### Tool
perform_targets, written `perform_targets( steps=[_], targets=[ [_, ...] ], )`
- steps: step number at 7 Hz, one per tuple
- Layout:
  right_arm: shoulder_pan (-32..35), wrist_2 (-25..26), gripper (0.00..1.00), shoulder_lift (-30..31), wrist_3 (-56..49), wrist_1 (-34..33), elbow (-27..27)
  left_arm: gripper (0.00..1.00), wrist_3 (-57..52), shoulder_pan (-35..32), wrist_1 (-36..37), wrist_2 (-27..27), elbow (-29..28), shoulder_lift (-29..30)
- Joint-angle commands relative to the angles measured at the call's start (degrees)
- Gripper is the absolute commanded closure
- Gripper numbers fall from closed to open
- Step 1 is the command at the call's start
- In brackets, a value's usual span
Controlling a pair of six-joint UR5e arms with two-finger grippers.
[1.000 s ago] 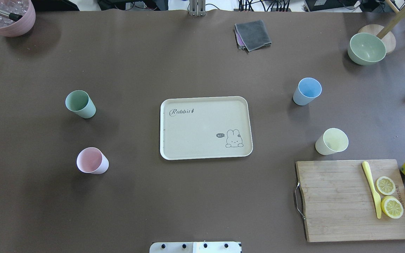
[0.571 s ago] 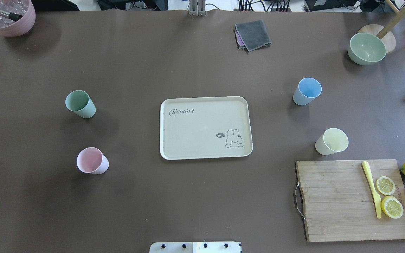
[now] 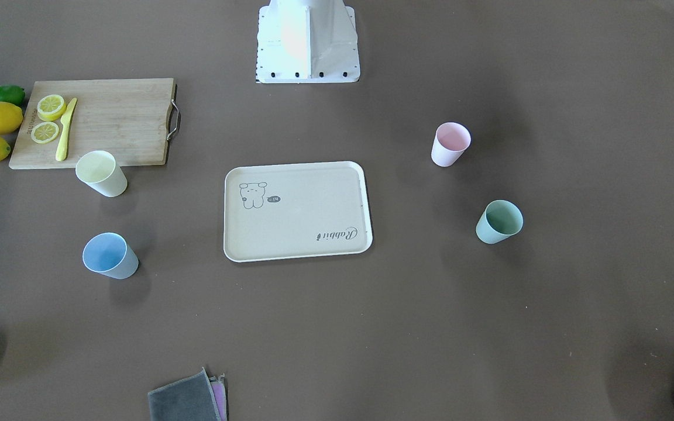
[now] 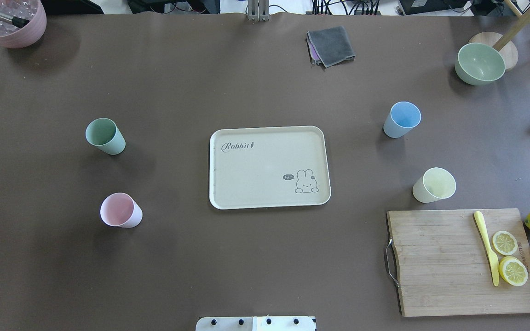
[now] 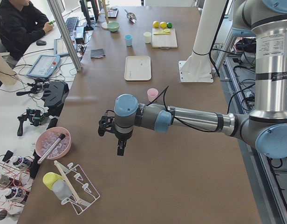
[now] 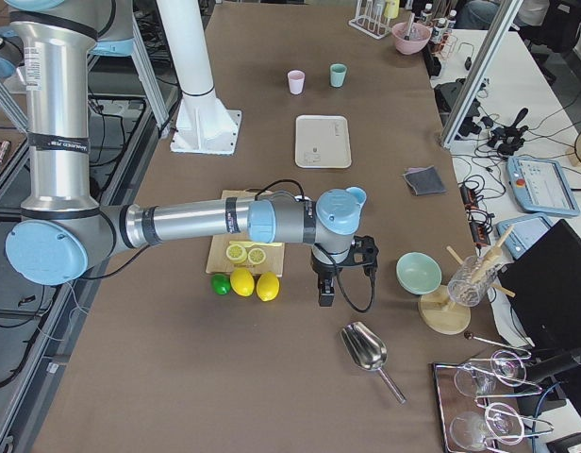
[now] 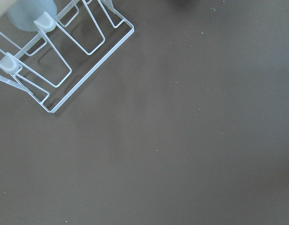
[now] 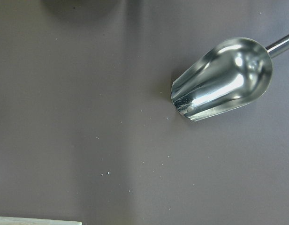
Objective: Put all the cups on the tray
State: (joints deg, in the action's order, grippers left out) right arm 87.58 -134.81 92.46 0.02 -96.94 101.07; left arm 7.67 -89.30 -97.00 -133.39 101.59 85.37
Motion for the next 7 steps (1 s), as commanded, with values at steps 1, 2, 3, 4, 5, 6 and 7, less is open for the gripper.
perform_targets(
  steps=[1, 2, 3, 4, 5, 6, 7],
  targets=[
    [-0.04, -0.45, 0.00, 0.00, 0.07, 0.00, 0.00, 0.02, -0.11, 0.00, -0.12, 0.41, -0.51, -0.03],
    [-0.04, -0.54, 0.00, 0.00, 0.15, 0.00, 0.00, 0.02, -0.11, 0.00, -0.12, 0.33, -0.69, -0.11],
    [-0.04, -0.54, 0.00, 0.00, 0.07, 0.00, 0.00, 0.02, -0.11, 0.00, -0.12, 0.24, -0.78, -0.03],
    [-0.04, -0.54, 0.00, -0.17, 0.15, 0.00, 0.18, 0.02, -0.11, 0.00, -0.12, 0.24, -0.78, -0.03],
    [-0.04, -0.45, 0.00, -0.43, 0.24, 0.00, 0.01, 0.02, -0.11, 0.00, -0.03, 0.33, -0.96, -0.03],
    [-0.04, -0.45, 0.00, -0.44, 0.24, 0.00, 0.00, 0.02, -0.02, 0.00, 0.05, -0.02, -0.44, 0.15],
    [-0.04, -0.45, 0.00, -0.44, 0.24, 0.00, -0.08, 0.02, 0.06, 0.17, -0.64, -0.20, -0.34, 0.24]
  ],
)
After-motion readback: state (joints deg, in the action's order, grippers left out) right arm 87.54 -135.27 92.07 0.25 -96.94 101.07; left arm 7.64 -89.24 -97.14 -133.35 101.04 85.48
